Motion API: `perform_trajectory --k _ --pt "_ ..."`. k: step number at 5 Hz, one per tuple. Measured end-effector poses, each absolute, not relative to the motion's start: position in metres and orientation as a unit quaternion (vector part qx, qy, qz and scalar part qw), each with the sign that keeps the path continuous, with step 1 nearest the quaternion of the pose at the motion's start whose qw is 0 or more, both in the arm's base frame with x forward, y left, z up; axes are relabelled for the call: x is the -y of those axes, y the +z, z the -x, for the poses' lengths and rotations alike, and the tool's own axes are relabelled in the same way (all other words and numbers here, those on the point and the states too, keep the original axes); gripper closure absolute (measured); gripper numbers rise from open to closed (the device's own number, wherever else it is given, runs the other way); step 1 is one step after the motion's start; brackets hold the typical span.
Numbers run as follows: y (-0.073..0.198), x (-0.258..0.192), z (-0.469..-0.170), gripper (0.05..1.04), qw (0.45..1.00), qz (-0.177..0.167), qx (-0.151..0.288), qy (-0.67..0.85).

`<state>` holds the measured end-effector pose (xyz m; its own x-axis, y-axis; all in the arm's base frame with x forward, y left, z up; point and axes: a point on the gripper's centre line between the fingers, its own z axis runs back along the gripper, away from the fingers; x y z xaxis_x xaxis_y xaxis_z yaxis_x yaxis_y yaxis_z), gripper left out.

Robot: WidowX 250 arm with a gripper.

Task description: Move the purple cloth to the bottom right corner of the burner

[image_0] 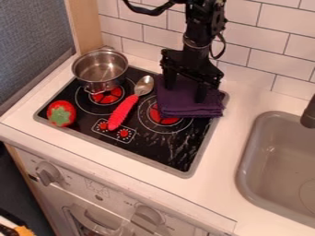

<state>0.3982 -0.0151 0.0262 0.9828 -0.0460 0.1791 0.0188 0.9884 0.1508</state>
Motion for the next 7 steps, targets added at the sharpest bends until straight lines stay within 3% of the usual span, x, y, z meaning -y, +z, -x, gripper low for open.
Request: perform_trajectory --k 1,2,3,5,7 --pt "0.024 0.017 -0.408 0.082 0.996 -0.04 0.083 0.008" --pt "0.02 0.012 -0.411 0.082 0.997 -0.03 0.07 0.019" --pt "0.013 0.008 -0.407 0.082 0.998 -0.034 0.052 0.021" --pt "0.008 0.012 -0.382 0.083 0.995 -0.067 0.064 -0.028" --pt "0.009 0.004 -0.328 0.083 0.991 -0.087 0.069 -0.074"
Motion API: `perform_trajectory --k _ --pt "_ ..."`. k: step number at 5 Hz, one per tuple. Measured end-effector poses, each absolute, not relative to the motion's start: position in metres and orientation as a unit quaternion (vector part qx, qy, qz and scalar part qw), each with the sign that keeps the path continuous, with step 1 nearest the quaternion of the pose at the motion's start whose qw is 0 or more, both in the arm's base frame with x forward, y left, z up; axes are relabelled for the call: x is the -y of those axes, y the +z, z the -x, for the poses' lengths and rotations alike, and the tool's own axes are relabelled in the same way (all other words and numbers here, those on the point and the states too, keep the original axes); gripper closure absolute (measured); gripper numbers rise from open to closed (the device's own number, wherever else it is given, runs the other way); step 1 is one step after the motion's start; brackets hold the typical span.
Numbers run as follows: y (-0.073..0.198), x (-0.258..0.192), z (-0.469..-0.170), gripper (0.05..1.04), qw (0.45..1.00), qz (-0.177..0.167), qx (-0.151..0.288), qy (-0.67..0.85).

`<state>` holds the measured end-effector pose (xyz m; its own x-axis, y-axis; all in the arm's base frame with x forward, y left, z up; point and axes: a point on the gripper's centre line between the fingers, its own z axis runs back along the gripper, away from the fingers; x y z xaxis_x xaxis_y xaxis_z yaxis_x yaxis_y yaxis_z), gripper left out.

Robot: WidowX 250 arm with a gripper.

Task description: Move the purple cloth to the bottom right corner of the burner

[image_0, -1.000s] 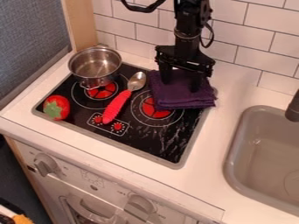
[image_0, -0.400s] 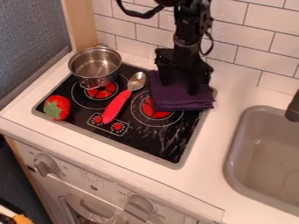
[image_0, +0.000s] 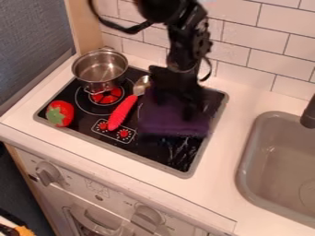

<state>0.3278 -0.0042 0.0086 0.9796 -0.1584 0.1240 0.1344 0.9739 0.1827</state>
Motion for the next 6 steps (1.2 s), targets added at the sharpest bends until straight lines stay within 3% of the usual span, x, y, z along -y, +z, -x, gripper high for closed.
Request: perform_trajectory --k 3,6 --pt "0.005 -0.008 -0.284 0.083 0.996 -0.038 0.04 -0.077" --pt "0.004 -0.001 -0.27 0.084 0.995 -0.018 0.03 -0.088"
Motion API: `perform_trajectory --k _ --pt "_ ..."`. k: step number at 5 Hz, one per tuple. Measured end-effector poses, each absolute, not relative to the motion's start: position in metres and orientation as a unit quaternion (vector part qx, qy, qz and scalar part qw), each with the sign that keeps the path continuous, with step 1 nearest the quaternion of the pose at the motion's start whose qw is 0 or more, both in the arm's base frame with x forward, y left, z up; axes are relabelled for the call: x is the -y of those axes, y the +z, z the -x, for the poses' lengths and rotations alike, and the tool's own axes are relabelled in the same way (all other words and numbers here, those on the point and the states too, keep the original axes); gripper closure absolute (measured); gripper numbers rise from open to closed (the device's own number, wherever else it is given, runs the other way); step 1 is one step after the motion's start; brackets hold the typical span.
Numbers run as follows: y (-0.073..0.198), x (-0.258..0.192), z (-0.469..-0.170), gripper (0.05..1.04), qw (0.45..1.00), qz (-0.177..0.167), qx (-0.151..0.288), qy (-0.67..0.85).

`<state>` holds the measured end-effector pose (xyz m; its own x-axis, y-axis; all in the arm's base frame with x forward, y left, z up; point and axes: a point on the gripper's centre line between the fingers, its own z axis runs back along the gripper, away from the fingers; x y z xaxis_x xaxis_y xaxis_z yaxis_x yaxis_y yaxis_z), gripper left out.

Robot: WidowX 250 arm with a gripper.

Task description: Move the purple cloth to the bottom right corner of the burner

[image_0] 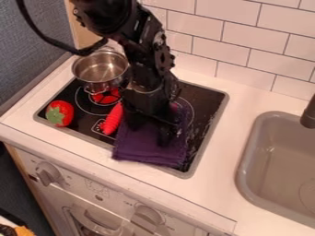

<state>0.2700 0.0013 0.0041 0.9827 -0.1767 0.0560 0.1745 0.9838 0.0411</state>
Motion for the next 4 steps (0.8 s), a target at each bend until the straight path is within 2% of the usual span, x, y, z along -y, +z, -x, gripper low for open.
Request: perform_trajectory --k 1,2,4 --pt "0.009 0.006 -0.264 0.084 0.995 -0.007 0.029 -0.098" --pt "0.017 0.016 -0.254 0.084 0.995 0.018 0.003 -0.103" --pt "0.054 0.02 -0.272 0.084 0.997 0.018 0.014 -0.07"
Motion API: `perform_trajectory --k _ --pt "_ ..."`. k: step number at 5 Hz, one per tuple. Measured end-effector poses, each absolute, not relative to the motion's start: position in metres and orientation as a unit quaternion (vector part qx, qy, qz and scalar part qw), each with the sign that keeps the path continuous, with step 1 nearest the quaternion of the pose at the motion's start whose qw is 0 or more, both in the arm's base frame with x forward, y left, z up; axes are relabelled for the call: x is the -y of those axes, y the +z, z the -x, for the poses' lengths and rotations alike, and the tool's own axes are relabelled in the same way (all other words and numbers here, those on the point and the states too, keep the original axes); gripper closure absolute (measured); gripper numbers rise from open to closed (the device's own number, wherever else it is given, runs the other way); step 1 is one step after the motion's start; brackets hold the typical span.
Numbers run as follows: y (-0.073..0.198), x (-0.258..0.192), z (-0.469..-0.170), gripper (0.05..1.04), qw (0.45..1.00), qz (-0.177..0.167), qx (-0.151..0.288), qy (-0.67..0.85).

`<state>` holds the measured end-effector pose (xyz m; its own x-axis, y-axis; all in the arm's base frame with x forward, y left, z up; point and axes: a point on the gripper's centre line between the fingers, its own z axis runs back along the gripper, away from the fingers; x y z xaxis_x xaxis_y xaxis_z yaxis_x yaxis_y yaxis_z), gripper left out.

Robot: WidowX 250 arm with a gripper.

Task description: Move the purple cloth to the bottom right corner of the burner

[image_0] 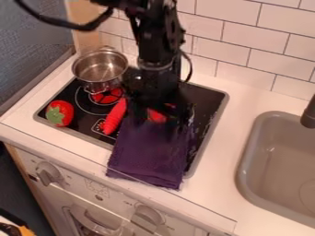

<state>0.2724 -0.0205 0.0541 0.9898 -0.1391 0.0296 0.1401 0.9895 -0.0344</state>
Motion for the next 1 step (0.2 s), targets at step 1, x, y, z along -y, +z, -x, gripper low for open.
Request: perform_trajectory --k 1 --pt "0.0673 0.0174 -0.2729 0.084 0.999 0.002 0.017 -0.05"
